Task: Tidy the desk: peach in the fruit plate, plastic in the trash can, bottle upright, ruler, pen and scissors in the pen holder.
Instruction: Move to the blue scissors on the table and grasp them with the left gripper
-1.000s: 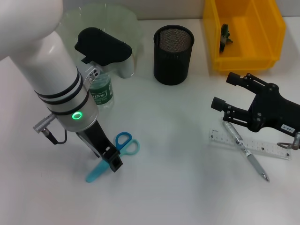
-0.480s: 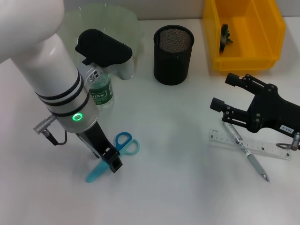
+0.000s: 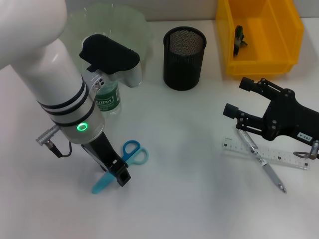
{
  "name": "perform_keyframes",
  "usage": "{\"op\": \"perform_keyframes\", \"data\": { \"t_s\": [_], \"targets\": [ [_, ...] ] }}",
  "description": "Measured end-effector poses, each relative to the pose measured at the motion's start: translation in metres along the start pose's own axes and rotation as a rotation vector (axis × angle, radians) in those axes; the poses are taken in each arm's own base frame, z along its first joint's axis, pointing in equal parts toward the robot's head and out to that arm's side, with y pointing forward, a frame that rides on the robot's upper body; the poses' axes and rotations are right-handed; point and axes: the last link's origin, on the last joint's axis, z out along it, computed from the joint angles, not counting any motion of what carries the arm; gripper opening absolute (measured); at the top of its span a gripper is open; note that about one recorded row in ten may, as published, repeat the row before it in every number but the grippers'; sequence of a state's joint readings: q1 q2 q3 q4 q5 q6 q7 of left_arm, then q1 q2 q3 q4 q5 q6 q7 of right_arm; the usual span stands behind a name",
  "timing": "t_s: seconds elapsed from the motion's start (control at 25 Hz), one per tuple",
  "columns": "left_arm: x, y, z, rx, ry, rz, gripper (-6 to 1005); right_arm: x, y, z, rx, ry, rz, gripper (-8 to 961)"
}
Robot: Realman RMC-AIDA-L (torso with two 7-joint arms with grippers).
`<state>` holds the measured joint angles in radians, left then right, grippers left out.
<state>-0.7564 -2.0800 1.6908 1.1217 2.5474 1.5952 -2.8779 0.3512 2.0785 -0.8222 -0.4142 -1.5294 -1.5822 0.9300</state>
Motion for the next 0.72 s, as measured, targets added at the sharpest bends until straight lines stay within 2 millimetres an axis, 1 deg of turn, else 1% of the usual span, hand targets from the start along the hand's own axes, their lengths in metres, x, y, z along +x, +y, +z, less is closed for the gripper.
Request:
{"op": "perform_keyframes", "data": {
  "t_s": [0.72],
  "targets": [
    [-0.0014,0.0004,0.0046,0.01,-0.016,0.01,544,-0.0001,-0.0005,0.0005,0.001,0.001,-0.001,818]
  ]
}}
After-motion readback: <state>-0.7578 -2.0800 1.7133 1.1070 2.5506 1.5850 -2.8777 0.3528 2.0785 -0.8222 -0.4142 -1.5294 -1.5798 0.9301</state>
